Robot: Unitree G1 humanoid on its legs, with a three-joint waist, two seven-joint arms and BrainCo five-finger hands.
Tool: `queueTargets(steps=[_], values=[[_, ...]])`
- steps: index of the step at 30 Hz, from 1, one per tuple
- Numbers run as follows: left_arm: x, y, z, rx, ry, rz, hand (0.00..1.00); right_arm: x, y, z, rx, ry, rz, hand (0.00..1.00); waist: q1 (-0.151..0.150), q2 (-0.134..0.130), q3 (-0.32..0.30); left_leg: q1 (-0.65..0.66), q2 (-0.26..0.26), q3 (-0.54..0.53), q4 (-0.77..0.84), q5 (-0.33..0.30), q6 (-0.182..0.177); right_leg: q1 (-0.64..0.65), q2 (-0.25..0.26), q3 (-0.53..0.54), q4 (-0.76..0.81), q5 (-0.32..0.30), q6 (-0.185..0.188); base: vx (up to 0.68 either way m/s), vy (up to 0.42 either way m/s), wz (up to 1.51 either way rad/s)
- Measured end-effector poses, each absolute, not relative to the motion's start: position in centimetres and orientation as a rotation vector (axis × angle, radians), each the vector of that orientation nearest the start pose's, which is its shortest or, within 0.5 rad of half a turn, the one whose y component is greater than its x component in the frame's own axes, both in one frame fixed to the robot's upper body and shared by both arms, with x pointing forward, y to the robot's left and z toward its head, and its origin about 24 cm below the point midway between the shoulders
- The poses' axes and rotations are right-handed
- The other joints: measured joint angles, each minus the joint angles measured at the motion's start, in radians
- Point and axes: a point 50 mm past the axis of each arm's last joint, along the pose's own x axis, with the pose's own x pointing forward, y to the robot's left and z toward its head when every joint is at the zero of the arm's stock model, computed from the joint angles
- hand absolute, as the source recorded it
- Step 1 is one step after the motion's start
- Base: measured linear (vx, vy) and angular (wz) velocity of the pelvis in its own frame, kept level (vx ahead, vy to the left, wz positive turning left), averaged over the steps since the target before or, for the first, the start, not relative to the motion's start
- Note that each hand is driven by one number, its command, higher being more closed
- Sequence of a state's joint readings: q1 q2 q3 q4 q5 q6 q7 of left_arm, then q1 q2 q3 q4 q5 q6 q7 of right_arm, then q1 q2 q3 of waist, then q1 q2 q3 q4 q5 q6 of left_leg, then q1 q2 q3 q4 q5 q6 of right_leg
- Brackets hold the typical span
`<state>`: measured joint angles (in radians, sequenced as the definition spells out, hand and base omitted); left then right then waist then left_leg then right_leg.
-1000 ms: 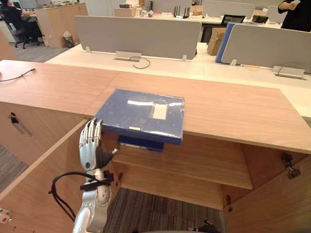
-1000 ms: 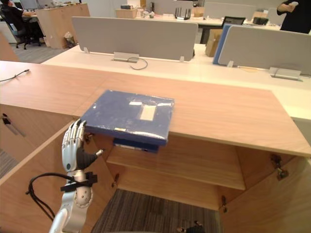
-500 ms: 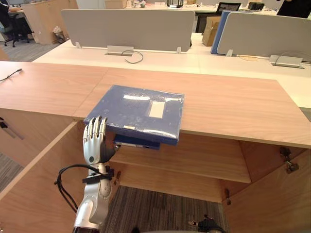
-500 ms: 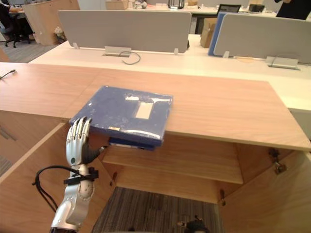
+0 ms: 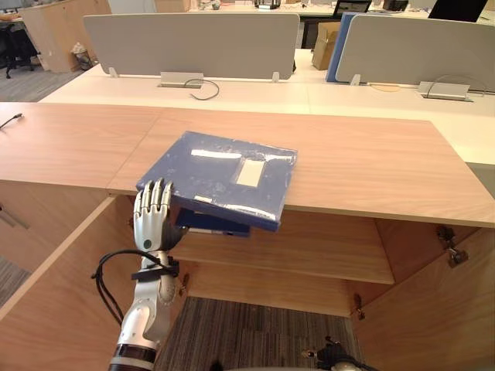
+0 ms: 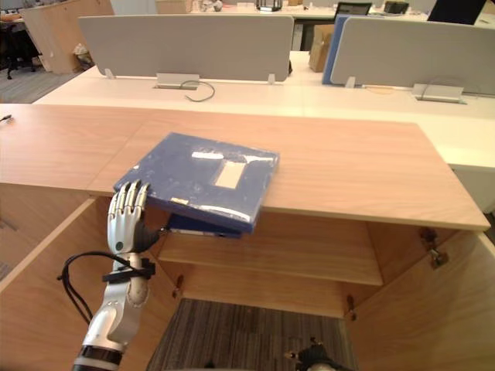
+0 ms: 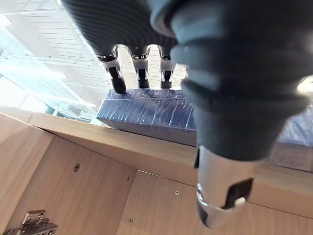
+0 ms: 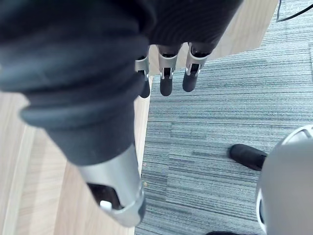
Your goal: Walk over to the cabinet, pick up the folder, carry it to the office cabinet, place the folder inside the office cabinet, then close the office cabinet door
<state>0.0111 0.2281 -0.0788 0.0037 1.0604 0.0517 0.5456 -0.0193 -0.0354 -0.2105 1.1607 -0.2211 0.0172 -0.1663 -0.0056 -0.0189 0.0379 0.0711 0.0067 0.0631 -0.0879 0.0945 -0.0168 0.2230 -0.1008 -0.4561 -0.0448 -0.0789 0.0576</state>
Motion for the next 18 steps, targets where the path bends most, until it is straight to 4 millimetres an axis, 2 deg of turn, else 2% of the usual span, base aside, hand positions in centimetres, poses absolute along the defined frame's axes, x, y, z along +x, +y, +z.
queueTargets(steps=[9, 18], values=[[24.9, 18.2, 6.7, 1.265, -0.357, 0.4, 0.0, 11.3, -19.2, -16.2, -0.205, 1.141, -0.221, 0.0, -0.006, 0.005, 0.002, 0.001, 0.0, 0.009, 0.0, -0.002, -0.003, 0.005, 0.006, 0.008, -0.018, 0.009, -0.005, -0.01, -0.002, -0.03], [24.7, 16.5, 6.9, 1.237, -0.407, 0.351, 0.0, 11.3, -19.2, -16.2, -0.204, 1.144, -0.224, 0.0, -0.007, 0.007, 0.003, 0.004, 0.0, 0.009, 0.0, -0.002, -0.003, 0.007, 0.006, 0.009, -0.018, 0.01, -0.005, 0.0, 0.0, 0.0]])
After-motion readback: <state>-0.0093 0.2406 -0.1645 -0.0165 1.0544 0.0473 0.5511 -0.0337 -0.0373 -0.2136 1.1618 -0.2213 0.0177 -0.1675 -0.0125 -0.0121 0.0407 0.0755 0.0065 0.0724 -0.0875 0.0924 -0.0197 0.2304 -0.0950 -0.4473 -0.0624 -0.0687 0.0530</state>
